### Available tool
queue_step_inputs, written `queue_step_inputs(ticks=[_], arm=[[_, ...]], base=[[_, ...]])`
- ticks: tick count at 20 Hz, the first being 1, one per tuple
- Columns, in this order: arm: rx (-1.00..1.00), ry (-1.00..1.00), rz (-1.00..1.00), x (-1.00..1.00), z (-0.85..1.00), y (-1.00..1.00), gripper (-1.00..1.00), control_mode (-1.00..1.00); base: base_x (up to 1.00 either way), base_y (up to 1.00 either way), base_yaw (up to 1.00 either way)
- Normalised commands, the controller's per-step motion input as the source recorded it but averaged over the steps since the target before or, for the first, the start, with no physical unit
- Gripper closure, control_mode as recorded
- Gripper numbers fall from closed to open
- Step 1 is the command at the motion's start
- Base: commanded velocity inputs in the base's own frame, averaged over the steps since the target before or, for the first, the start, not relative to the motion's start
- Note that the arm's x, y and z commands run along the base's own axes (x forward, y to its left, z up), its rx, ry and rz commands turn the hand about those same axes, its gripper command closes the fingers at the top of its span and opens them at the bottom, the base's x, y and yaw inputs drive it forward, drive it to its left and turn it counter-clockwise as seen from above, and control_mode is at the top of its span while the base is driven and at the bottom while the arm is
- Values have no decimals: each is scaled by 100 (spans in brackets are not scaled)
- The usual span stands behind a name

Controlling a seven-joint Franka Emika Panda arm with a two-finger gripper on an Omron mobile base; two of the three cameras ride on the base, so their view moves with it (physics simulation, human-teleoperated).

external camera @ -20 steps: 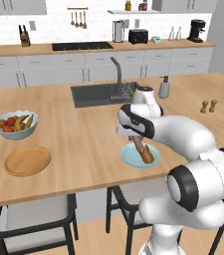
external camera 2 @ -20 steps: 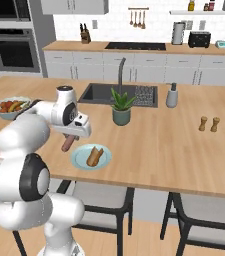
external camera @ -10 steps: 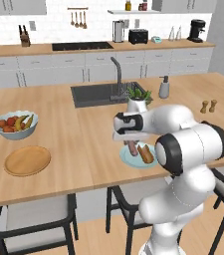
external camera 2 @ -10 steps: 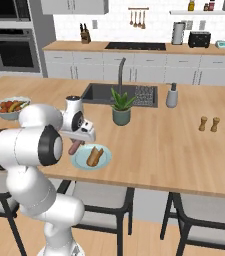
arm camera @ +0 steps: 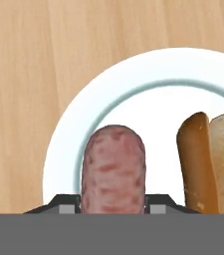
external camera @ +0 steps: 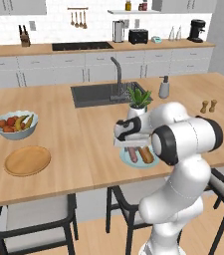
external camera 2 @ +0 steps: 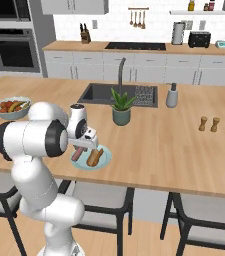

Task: Place one bun and one sausage from the bowl on each plate.

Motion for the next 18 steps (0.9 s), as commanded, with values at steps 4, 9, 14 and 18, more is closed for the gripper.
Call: queue_step_inputs(ticks=[4,9,14,18], arm=[[0,0,0,17,-24,-3,100,-100],[0,0,0,17,-10,-19,100,-100],[0,0,0,8,-1,-4,100,-100],[0,0,0,0,0,0,100,-100]], base=[[0,0,0],[0,0,0],[0,0,0],[0,0,0]])
